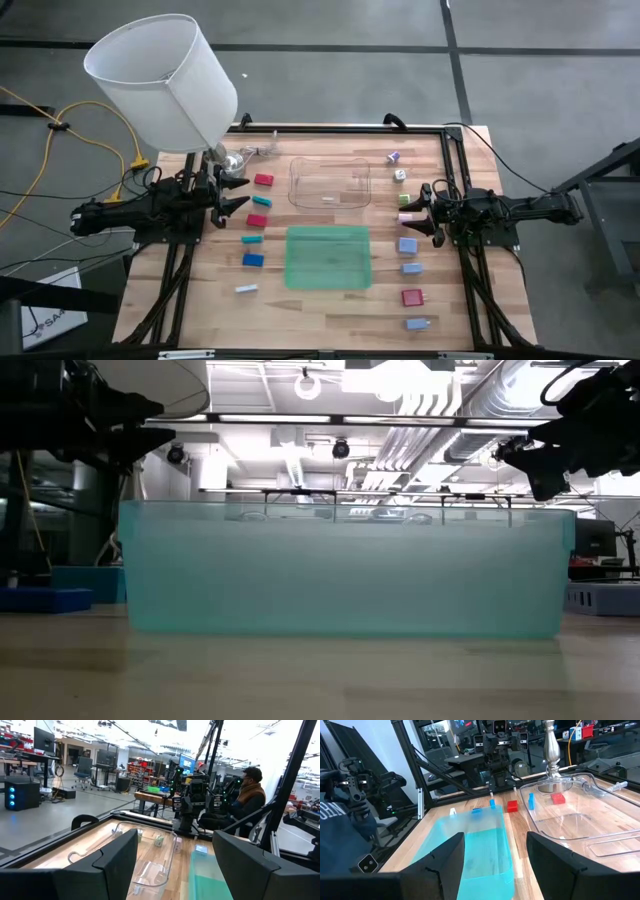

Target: Pick & Place Office items

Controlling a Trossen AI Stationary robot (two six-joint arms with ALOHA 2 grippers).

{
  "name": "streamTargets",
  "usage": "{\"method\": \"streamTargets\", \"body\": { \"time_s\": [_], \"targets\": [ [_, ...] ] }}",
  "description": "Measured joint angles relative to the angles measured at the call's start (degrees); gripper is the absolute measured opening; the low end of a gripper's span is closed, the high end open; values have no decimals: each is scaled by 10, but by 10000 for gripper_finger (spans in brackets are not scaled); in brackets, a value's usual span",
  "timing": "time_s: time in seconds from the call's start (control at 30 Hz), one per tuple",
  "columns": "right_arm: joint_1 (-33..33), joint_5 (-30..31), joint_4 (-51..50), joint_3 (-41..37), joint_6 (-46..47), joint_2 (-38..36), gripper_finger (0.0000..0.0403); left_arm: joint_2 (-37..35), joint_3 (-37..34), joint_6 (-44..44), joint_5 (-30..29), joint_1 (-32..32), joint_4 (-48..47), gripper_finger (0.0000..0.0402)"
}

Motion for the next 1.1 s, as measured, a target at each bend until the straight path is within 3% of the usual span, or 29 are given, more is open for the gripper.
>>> {"method": "streamTargets", "body": {
  "time_s": [0.17,0.77,1.1],
  "targets": [
    [0,0,0,0,0,0,201,0,0,2,-25,0,0,250],
    [0,0,0,0,0,0,201,5,2,20,-30,0,-26,250],
    [0,0,0,0,0,0,201,122,92,22,-29,-31,-97,250]
  ]
}}
